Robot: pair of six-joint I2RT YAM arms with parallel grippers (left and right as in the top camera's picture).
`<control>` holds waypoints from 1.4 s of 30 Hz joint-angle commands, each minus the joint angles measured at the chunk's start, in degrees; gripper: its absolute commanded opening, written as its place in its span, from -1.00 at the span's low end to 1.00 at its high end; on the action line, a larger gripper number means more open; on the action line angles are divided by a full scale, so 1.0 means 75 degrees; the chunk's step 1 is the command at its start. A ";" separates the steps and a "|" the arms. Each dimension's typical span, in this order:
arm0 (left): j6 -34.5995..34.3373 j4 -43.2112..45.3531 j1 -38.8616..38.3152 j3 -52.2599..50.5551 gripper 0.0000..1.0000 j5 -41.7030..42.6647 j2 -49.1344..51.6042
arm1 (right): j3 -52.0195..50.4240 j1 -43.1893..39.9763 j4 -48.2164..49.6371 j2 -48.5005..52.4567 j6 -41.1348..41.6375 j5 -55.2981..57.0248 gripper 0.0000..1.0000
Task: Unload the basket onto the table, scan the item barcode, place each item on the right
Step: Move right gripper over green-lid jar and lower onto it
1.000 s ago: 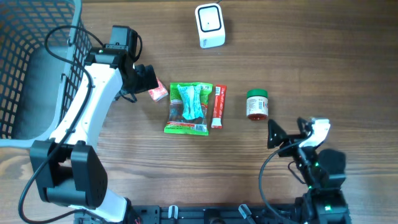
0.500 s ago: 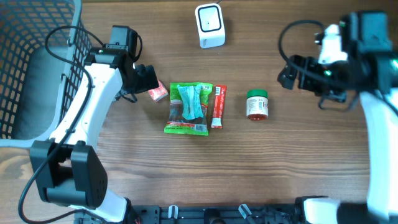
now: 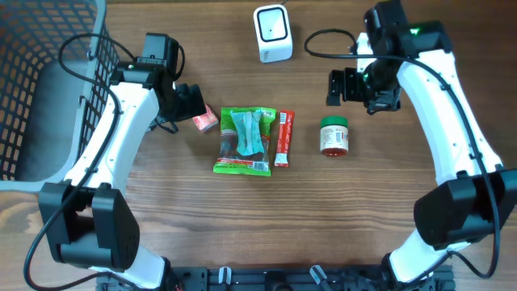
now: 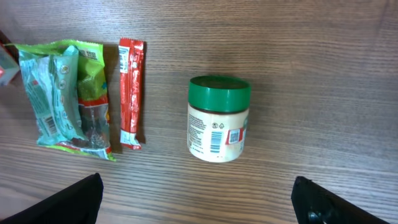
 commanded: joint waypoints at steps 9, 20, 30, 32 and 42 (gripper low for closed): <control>0.0090 0.0000 0.0009 0.0099 1.00 0.0009 -0.0102 | -0.2436 0.0029 0.2241 0.0210 -0.0114 0.0163 0.96; 0.0090 0.0000 0.0009 0.0099 1.00 0.0006 -0.0102 | -0.2763 0.0029 0.3115 0.0210 -0.0268 0.0335 0.96; 0.0090 0.0000 0.0009 0.0099 1.00 0.0006 -0.0102 | -0.3054 0.0221 0.3646 0.0286 -0.0297 0.0338 0.95; 0.0090 0.0000 0.0009 0.0099 1.00 0.0009 -0.0102 | -0.3159 0.0350 0.3958 0.0446 -0.0291 0.0420 0.96; 0.0090 0.0000 0.0009 0.0099 1.00 0.0006 -0.0102 | -0.3279 0.0527 0.4220 0.0871 -0.0242 0.0851 0.78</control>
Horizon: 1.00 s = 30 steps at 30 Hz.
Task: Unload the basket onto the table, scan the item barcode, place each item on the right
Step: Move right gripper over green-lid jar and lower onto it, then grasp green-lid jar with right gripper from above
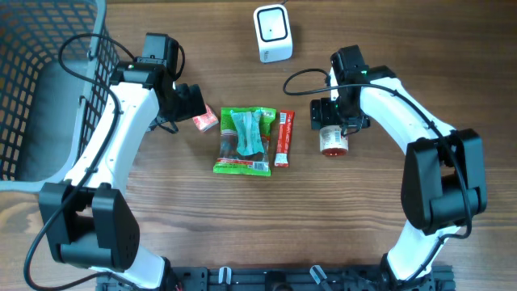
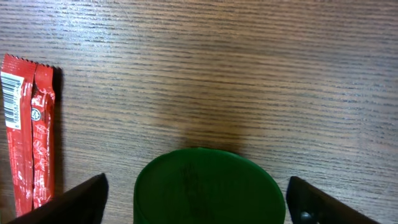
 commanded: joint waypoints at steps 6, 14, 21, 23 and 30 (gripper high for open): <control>0.0090 0.0000 0.0009 0.0099 1.00 0.0006 -0.0102 | -0.0283 0.0076 0.0096 0.0090 -0.0108 0.0455 0.72; 0.0090 0.0000 0.0009 0.0099 1.00 0.0006 -0.0102 | -0.0309 0.0073 0.0070 -0.0548 -0.0131 0.0452 0.41; 0.0090 0.0000 0.0009 0.0099 0.99 0.0006 -0.0102 | -0.0312 0.0076 -0.0303 -0.2253 0.0353 0.0525 0.30; 0.0090 0.0000 0.0009 0.0099 1.00 0.0006 -0.0102 | -0.0332 0.0076 -0.0405 -0.2503 0.0539 0.0530 0.25; 0.0090 0.0000 0.0009 0.0099 1.00 0.0006 -0.0102 | -0.1778 0.1274 0.1437 -0.2576 0.1300 0.2247 0.23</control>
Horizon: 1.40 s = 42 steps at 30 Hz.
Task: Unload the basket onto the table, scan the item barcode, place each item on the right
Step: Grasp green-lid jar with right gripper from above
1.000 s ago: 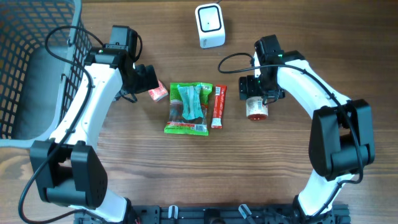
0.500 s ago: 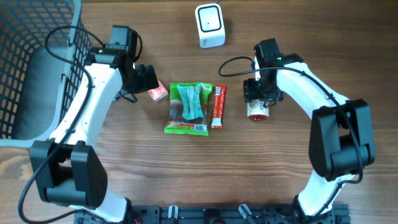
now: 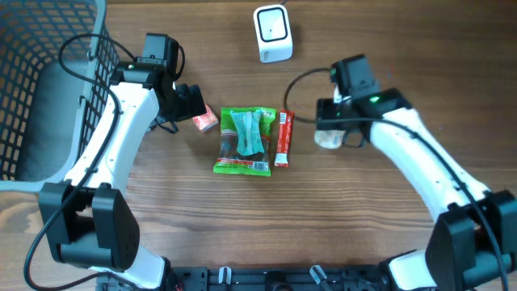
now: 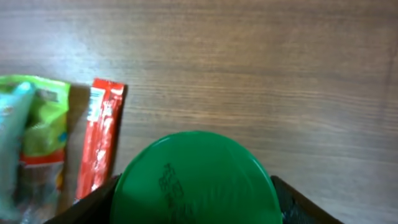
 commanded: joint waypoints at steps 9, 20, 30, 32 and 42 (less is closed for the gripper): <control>0.0090 0.0000 0.0009 0.0099 1.00 0.0012 -0.0102 | -0.0513 0.1848 0.1393 -0.0102 0.1224 0.2984 0.18; 0.0090 0.0000 0.0009 0.0099 1.00 0.0009 -0.0102 | -0.0871 0.1845 0.1839 -0.0096 0.1276 0.3101 0.18; 0.0090 0.0000 0.0009 0.0099 1.00 0.0009 -0.0102 | -0.1958 0.1824 0.2687 -0.0099 0.1390 0.3188 0.19; 0.0090 0.0000 0.0009 0.0099 1.00 0.0009 -0.0102 | -0.1961 0.1824 0.2658 -0.0096 0.1387 0.3177 0.20; 0.0090 0.0000 0.0009 0.0099 1.00 0.0009 -0.0102 | -0.1824 0.1711 0.2463 -0.0912 0.0548 0.2305 0.99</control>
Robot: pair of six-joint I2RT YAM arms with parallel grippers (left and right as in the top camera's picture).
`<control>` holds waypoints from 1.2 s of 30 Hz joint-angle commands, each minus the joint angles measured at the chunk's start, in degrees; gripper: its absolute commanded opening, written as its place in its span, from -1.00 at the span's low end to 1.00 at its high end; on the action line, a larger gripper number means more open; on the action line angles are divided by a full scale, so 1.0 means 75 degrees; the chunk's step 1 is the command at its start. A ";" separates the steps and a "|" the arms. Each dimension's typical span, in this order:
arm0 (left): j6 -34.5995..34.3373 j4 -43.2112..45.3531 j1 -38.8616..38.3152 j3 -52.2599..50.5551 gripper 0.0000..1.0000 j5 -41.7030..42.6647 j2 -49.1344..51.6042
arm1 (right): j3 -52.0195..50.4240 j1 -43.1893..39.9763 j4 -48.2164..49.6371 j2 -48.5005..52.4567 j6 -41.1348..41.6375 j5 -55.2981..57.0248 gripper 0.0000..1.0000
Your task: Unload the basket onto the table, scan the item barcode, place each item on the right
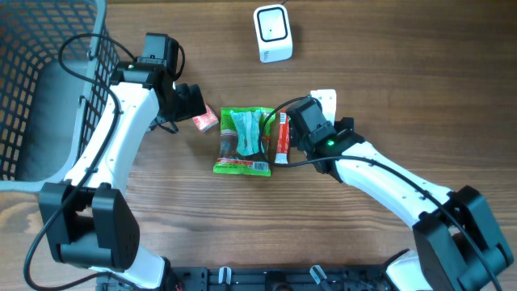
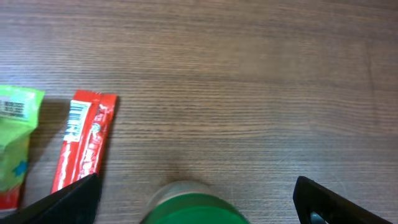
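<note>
The green-lidded jar (image 2: pixel 196 210) shows blurred at the bottom of the right wrist view, lid toward the camera, pale body beyond it. My right gripper (image 2: pixel 196 202) is open around it, with a gap on each side of the lid. Overhead, the jar's white end (image 1: pixel 325 99) pokes out past my right gripper (image 1: pixel 311 117). The white scanner (image 1: pixel 272 32) stands at the back centre. My left gripper (image 1: pixel 190 101) sits over a small pink packet (image 1: pixel 205 121); its jaws are hidden from above.
A green snack bag (image 1: pixel 245 141) and a red stick packet (image 1: pixel 281 137) lie mid-table, just left of my right gripper. The red stick packet (image 2: pixel 84 140) also shows in the wrist view. A wire basket (image 1: pixel 44 81) fills the left edge.
My right gripper was shut on the jar's lid; now its fingers stand apart with gaps beside the lid. The arm has swung left toward the red stick. The left arm is unchanged.
My right gripper hung open behind the jar lying on the table. Then it was down around the lid, still open. Then it was shut on the jar and held it. Now it is open again, with the jar between its fingers, nearer the red stick.
</note>
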 commanded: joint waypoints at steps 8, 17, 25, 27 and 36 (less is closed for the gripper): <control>0.0090 -0.0003 0.0009 0.0099 1.00 0.0006 -0.0102 | 0.3025 -0.1903 -0.4887 -0.1760 0.0810 -0.3212 0.99; 0.0090 0.0000 0.0009 0.0099 1.00 0.0006 -0.0102 | 0.3066 -0.2162 -0.5286 -0.0828 0.1338 -0.4424 0.72; 0.0090 0.0000 0.0009 0.0099 1.00 0.0006 -0.0102 | 0.3066 -0.1664 -0.5033 0.1311 0.1478 -0.4275 0.90; 0.0090 0.0000 0.0009 0.0099 1.00 0.0009 -0.0102 | 0.3066 -0.1664 -0.4919 0.1512 0.1478 -0.4272 0.90; 0.0090 0.0000 0.0009 0.0099 1.00 0.0006 -0.0102 | 0.3066 -0.1664 -0.4948 0.1542 0.1448 -0.4243 0.71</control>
